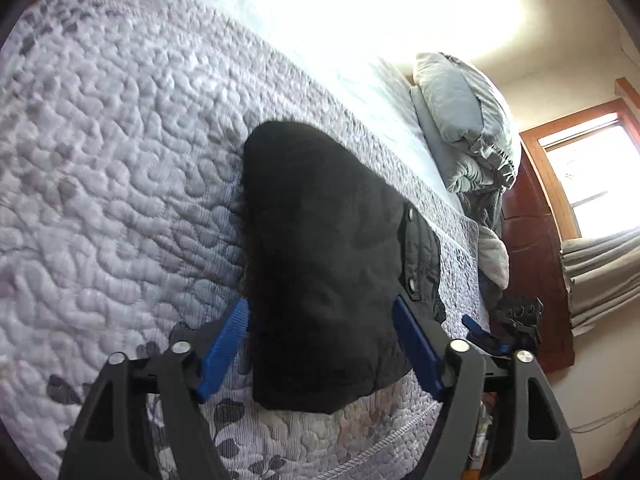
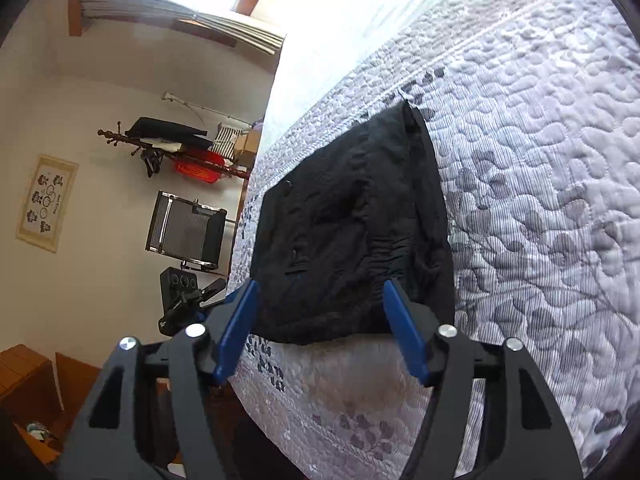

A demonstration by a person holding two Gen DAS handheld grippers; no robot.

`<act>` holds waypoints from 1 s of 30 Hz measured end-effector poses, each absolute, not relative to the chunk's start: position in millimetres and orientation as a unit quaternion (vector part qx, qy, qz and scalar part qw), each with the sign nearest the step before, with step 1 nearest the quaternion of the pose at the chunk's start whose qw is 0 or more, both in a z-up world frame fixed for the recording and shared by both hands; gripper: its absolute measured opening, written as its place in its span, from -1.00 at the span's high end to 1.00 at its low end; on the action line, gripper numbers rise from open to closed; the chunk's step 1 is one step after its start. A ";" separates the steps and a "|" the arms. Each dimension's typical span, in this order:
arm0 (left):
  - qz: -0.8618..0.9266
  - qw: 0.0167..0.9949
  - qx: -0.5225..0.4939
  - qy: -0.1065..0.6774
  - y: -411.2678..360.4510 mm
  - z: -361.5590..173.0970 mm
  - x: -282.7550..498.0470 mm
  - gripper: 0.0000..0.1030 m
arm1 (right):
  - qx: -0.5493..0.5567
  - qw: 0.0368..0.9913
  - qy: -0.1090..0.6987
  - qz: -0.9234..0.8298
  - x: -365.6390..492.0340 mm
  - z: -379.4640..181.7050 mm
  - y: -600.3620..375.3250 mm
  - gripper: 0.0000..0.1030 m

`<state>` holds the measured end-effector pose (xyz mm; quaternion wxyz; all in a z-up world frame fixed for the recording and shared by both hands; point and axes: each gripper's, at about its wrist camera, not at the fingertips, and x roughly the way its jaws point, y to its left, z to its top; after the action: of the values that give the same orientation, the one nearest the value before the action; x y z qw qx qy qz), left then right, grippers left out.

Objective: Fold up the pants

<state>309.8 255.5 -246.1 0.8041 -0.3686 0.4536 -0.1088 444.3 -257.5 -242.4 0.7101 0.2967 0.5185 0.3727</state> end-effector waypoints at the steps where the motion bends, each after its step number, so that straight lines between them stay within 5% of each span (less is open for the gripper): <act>1: -0.094 0.820 -0.358 0.436 255.5 -229.4 295.2 -0.78 | 0.297 0.727 0.505 0.357 430.5 -231.6 -264.4 -0.59; 4: -0.053 0.861 -0.310 0.401 246.1 -181.7 249.6 -0.91 | 0.307 0.769 0.471 0.303 384.4 -206.6 -285.2 -0.75; 15: 0.088 0.938 -0.080 0.325 159.7 -50.5 92.2 -0.93 | 0.240 0.867 0.375 0.225 195.0 -110.2 -305.3 -0.86; 30: 0.096 0.951 -0.089 0.279 90.4 36.7 -48.6 -0.93 | 0.082 0.937 0.276 0.198 33.1 -5.7 -274.1 -0.94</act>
<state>-48.6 90.4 36.7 0.9514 -0.0894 0.2785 0.0960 33.1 -274.1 -5.7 0.9370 0.0818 0.2761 0.1978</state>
